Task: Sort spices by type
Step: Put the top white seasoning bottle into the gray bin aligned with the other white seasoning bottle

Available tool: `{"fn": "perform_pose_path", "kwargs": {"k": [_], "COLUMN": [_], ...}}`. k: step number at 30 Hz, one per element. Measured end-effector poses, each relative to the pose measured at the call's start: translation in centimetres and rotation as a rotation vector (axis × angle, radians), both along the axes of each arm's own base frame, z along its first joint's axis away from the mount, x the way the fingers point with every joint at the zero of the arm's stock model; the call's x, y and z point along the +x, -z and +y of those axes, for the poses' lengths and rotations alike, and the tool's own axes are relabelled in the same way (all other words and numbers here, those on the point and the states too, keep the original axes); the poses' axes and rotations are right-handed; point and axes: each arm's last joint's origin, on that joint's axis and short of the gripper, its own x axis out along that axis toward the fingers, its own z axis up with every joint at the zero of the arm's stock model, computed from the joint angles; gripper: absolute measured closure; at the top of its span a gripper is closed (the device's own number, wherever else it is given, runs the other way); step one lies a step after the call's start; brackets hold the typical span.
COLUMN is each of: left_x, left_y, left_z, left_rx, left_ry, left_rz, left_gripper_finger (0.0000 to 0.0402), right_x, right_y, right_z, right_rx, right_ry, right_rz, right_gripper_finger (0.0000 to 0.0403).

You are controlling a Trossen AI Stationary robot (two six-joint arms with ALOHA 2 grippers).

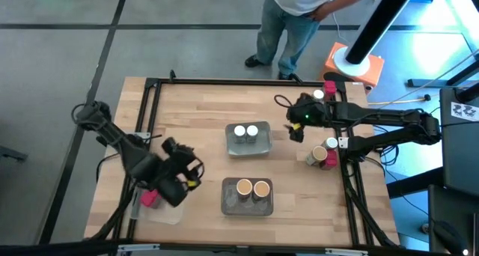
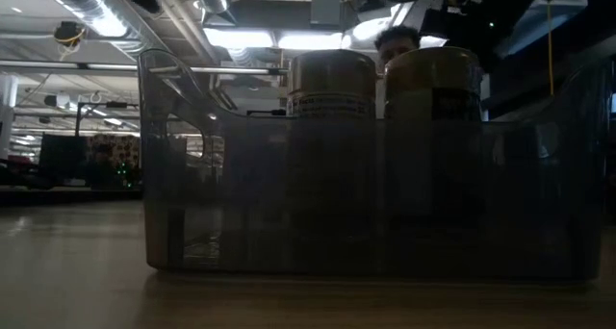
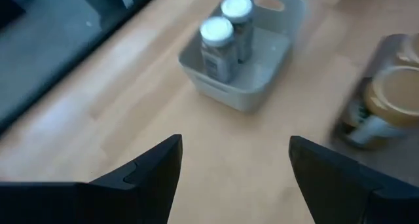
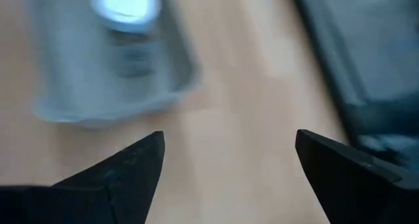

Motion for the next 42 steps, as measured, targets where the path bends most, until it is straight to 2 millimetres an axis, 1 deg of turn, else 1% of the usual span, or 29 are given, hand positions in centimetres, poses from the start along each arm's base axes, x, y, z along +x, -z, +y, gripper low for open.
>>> {"fn": "perform_pose_path", "kwargs": {"k": [4, 6, 11, 15, 20, 22, 25, 28, 30, 32, 35, 38, 42], "left_x": [1.6, 2.0, 2.9, 3.3, 3.1, 3.0, 2.8, 2.7, 2.8, 2.6, 2.4, 2.4, 2.4], "left_y": [0.3, 0.8, 2.5, 4.0, 5.9, 6.4, 7.1, 7.5, 7.5, 7.6, 7.8, 7.2, 6.7], "left_z": [2.0, 3.1, 5.9, 8.3, 11.3, 12.3, 13.1, 13.5, 13.9, 14.2, 14.6, 15.3, 16.0], "left_rx": [0.083, 0.095, 0.044, -0.022, -0.057, -0.051, 0.001, 0.097, 0.171, 0.207, 0.261, 0.326, 0.379], "left_ry": [0.032, 0.043, 0.104, 0.189, 0.261, 0.283, 0.312, 0.359, 0.372, 0.364, 0.36, 0.345, 0.325], "left_rz": [0.077, 0.128, 0.173, 0.15, 0.042, -0.029, -0.17, -0.312, -0.402, -0.456, -0.495, -0.549, -0.57], "left_gripper_finger": [0.0137, 0.0137, 0.0137, 0.0137, 0.0137, 0.0137, 0.0137, 0.0137, 0.0137, 0.0137, 0.0137, 0.0137, 0.0137], "right_x": [-0.8, -1.4, -3.4, -4.9, -6.5, -6.9, -7.1, -7.3, -7.4, -7.3, -7.2, -7.0, -7.0], "right_y": [-0.8, -0.8, -0.4, -0.3, 0.1, 0.4, 1.1, 1.8, 2.4, 2.7, 2.6, 2.3, 2.3], "right_z": [-1.0, -1.9, -5.1, -7.5, -9.9, -10.6, -11.6, -12.5, -13.0, -13.3, -13.6, -13.8, -13.9], "right_rx": [-0.139, -0.157, -0.1, -0.025, 0.083, 0.122, 0.168, 0.197, 0.213, 0.221, 0.197, 0.186, 0.179], "right_ry": [0.166, 0.242, 0.404, 0.488, 0.55, 0.57, 0.594, 0.625, 0.64, 0.65, 0.685, 0.693, 0.725], "right_rz": [0.075, 0.114, 0.187, 0.179, 0.158, 0.155, 0.165, 0.196, 0.218, 0.233, 0.252, 0.239, 0.223], "right_gripper_finger": [0.0061, 0.0061, 0.0061, 0.0061, 0.0061, 0.0061, 0.0061, 0.0061, 0.0061, 0.0061, 0.0061, 0.0061, 0.0061]}}
